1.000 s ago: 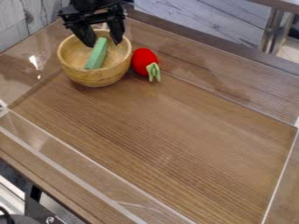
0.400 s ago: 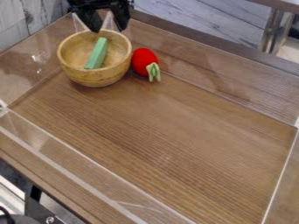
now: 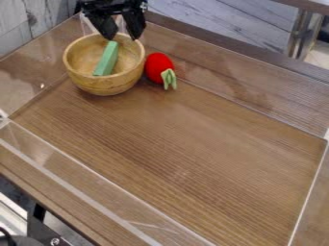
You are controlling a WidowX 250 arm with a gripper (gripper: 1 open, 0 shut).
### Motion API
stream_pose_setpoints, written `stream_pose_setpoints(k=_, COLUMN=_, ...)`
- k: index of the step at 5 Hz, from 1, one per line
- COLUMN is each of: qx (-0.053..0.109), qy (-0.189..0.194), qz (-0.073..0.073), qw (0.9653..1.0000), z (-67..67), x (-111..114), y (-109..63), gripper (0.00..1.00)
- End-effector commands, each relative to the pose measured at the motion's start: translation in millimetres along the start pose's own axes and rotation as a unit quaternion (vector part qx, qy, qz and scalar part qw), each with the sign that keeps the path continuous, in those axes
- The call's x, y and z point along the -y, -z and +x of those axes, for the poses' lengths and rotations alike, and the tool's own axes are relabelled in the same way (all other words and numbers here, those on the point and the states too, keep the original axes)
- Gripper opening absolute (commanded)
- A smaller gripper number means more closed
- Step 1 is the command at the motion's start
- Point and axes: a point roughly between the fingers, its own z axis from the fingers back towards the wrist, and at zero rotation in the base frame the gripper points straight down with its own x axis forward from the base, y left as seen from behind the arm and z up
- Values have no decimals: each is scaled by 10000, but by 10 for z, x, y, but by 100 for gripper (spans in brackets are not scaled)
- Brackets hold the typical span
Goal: Put the green stick in the brown bowl
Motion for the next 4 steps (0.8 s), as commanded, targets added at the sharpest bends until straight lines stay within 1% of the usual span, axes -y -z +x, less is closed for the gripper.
stream_pose_setpoints(k=1, qx=291, qy=166, qz=107, qw=9994, z=107, x=18, y=-239, gripper=100)
stream_pose_setpoints(k=2, qx=258, qy=246, qz=78, qw=9993, z=140, x=42, y=-376, gripper=100)
stream_pose_setpoints(k=3, qx=200, qy=297, qz=67, qw=9993, z=158, x=31, y=-478, gripper=100)
stream_pose_setpoints(k=4, qx=120, qy=381, qz=65, qw=9992, z=134, x=-45, y=-397, gripper=100)
